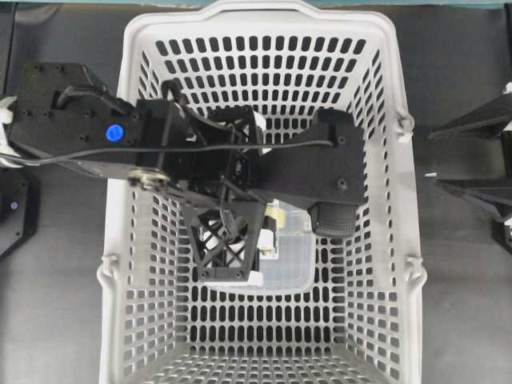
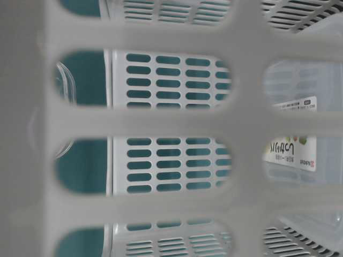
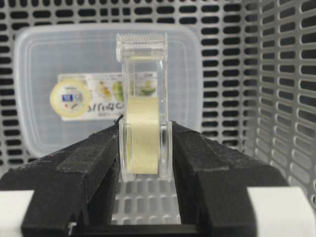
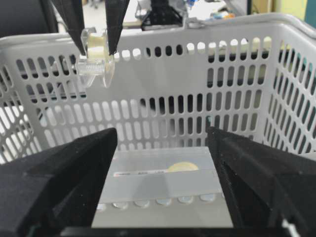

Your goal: Pick up the tape dispenser from the shopping basket with the left arm.

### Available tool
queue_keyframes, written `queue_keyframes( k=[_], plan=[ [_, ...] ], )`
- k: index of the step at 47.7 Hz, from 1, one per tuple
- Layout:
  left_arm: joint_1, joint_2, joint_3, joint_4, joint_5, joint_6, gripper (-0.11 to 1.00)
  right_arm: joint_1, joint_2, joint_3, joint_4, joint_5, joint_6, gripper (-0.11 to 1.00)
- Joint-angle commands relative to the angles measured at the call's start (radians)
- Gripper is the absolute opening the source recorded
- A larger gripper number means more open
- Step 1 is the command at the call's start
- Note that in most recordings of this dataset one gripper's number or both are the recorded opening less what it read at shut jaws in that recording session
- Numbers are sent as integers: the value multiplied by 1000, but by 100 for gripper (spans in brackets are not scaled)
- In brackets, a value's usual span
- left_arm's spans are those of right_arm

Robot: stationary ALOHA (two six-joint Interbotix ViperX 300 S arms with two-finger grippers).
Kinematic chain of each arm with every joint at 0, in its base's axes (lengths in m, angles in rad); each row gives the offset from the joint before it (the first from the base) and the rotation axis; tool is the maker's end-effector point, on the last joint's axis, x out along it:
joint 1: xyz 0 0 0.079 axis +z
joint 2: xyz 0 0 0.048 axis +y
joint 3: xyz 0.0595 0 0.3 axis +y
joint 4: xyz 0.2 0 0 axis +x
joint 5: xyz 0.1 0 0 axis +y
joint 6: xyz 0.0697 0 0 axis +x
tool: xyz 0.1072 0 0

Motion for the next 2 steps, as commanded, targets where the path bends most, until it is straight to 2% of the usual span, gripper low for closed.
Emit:
queue_keyframes(
  k=[1,2],
  plan=[
    [-5,-14,-9,3,-5,0,29,0,5,-6,3,-3,0,71],
    [-5,-14,-9,3,-3,0,29,0,5,-6,3,-5,0,71]
  ],
)
